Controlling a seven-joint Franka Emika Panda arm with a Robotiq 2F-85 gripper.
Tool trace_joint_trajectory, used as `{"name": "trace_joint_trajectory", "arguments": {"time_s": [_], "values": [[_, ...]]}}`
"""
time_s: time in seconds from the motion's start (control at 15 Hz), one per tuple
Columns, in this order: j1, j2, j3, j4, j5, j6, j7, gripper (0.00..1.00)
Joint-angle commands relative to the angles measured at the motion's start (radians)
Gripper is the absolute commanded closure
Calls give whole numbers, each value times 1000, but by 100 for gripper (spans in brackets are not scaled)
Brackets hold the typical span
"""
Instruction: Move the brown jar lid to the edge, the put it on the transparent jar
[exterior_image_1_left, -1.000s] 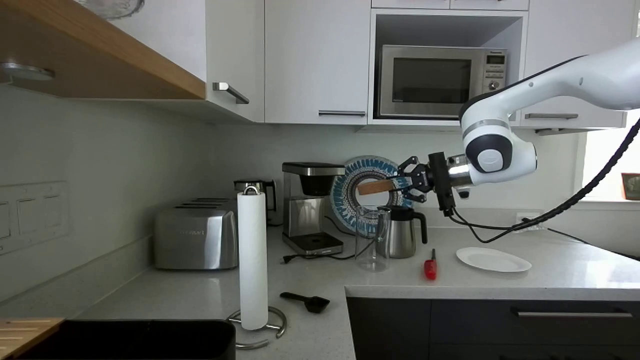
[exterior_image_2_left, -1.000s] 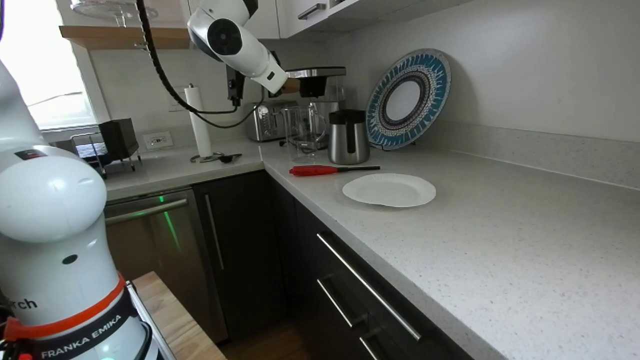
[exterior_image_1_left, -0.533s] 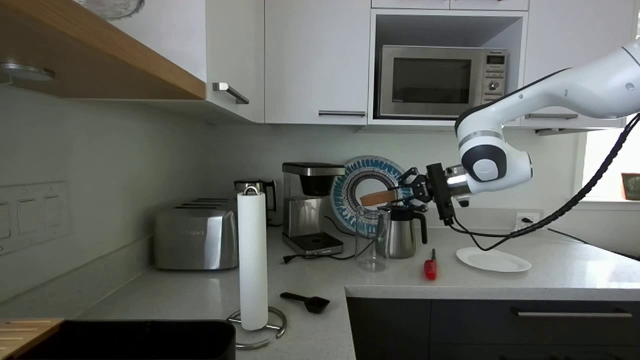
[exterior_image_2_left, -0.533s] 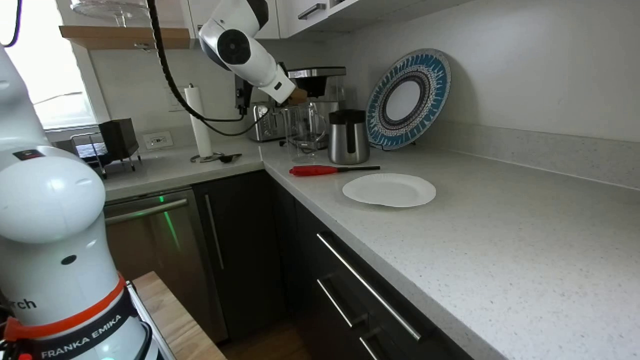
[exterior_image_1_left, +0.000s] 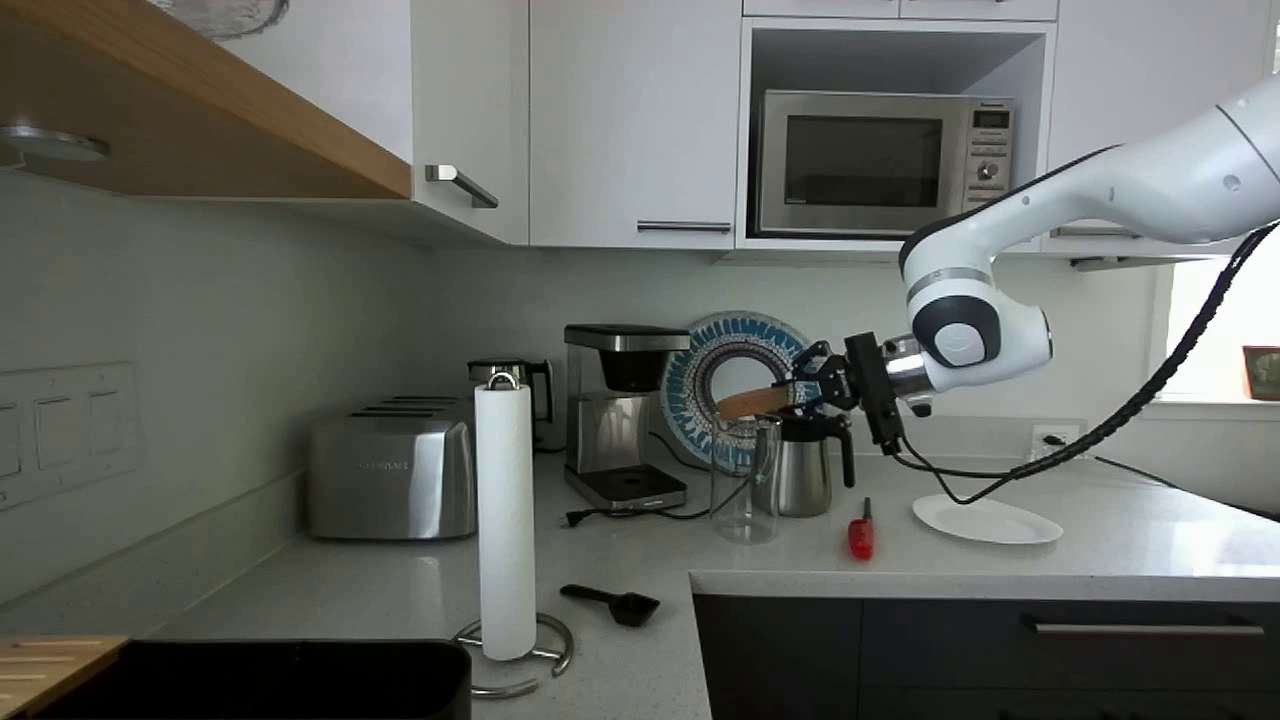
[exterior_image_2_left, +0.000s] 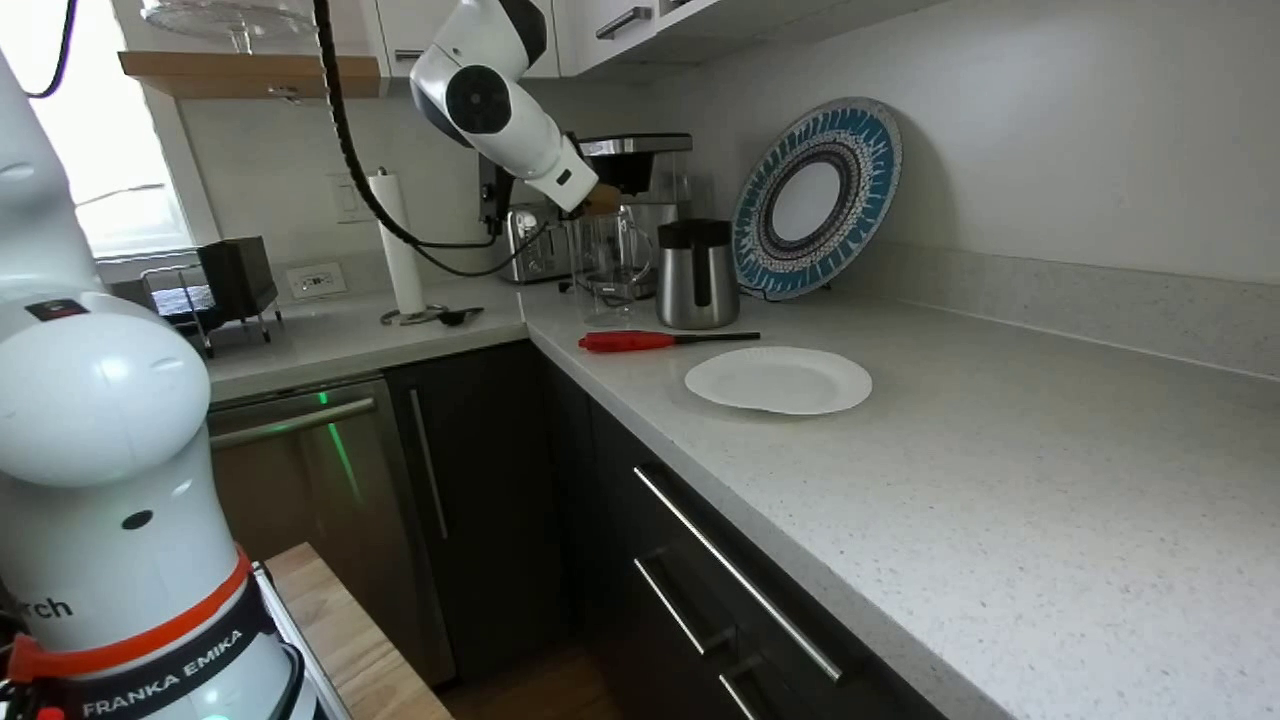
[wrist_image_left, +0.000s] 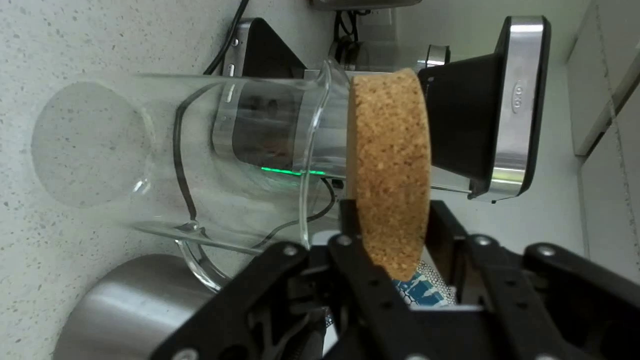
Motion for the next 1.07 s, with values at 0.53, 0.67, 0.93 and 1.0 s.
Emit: {"name": "trace_joint_trajectory", "arguments": {"time_s": [0.53, 0.67, 0.93, 1.0], "values": [[6, 79, 11, 95, -40, 83, -19, 88], [9, 87, 13, 101, -49, 86, -14, 88], [14, 90, 16, 109, -72, 94, 2, 44], [14, 90, 17, 111, -75, 95, 3, 38]]}}
